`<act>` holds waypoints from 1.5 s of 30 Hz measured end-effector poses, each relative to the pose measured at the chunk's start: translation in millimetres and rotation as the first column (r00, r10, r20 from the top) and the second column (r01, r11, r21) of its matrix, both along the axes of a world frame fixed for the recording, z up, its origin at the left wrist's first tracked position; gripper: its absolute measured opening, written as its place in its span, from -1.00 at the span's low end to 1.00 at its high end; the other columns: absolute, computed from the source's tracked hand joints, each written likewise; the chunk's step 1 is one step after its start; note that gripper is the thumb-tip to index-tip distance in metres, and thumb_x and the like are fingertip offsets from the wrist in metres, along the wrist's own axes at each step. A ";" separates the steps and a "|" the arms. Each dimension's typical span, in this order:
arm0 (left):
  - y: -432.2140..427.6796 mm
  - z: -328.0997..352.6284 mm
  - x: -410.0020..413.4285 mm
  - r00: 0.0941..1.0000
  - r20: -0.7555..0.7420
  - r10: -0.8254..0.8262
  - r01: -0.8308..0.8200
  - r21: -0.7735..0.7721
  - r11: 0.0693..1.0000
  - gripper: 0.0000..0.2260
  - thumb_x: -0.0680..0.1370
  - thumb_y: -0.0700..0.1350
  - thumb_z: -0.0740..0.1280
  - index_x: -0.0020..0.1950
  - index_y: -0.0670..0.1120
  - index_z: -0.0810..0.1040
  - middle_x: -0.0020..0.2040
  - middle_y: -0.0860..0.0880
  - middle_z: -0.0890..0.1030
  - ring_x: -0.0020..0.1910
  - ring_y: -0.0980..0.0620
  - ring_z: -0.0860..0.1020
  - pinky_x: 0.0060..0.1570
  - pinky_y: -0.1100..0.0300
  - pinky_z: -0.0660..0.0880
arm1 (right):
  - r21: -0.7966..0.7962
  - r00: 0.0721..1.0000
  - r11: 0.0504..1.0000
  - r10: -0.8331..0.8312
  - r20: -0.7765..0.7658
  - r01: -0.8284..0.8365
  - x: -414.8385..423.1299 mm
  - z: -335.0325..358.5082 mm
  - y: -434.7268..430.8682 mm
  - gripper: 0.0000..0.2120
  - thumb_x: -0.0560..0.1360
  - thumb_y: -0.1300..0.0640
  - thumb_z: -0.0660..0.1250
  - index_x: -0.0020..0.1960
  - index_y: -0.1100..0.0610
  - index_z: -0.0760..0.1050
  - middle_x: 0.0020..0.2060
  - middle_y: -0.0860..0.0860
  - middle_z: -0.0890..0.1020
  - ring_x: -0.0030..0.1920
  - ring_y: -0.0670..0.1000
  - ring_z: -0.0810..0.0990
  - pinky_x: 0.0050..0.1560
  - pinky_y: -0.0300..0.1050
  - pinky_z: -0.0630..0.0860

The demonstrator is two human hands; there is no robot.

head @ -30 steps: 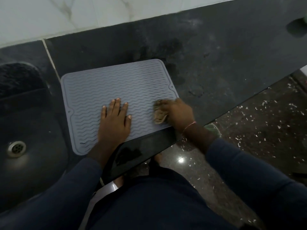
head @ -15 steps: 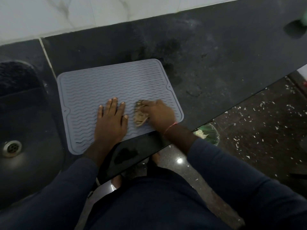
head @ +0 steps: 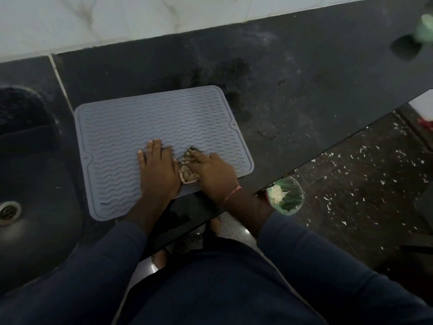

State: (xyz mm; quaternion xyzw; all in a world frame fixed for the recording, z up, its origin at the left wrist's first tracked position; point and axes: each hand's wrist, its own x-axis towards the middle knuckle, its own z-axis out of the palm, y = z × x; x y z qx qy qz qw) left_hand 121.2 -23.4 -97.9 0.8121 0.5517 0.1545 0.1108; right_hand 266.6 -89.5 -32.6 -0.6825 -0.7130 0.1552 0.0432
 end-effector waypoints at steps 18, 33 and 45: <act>-2.3 -2.7 1.0 0.999 -0.051 -0.005 0.006 0.020 1.000 -0.49 0.60 0.09 0.11 0.48 -0.14 0.32 0.51 -0.26 0.23 0.51 -0.23 0.16 0.47 -0.22 0.02 | 0.053 0.999 0.998 0.034 0.015 -0.035 50.2 -3.4 -41.2 -0.66 0.33 0.15 0.29 0.07 -0.02 0.63 0.19 -0.08 0.61 -0.04 0.11 0.52 -0.27 -0.10 0.51; 20.6 5.5 21.5 0.999 0.040 0.030 -0.028 -0.047 0.999 -0.48 0.56 -0.04 0.06 0.51 -0.16 0.24 0.52 -0.24 0.21 0.52 -0.21 0.14 0.46 -0.18 0.01 | 0.048 0.986 0.985 0.166 -0.032 -0.164 28.6 -1.3 49.9 -0.61 0.45 -0.04 0.27 0.22 0.04 0.58 0.26 0.05 0.57 0.09 0.19 0.55 0.10 0.00 0.44; 22.5 0.6 30.7 0.995 -0.086 0.053 -0.055 -0.023 0.998 -0.51 0.60 0.01 0.04 0.50 -0.14 0.29 0.52 -0.22 0.24 0.51 -0.18 0.18 0.47 -0.14 0.04 | 0.056 0.973 0.979 -0.200 0.117 0.195 148.5 25.9 65.1 -0.74 0.46 0.10 0.27 0.09 0.06 0.63 0.02 0.10 0.67 0.04 0.20 0.61 0.04 0.04 0.55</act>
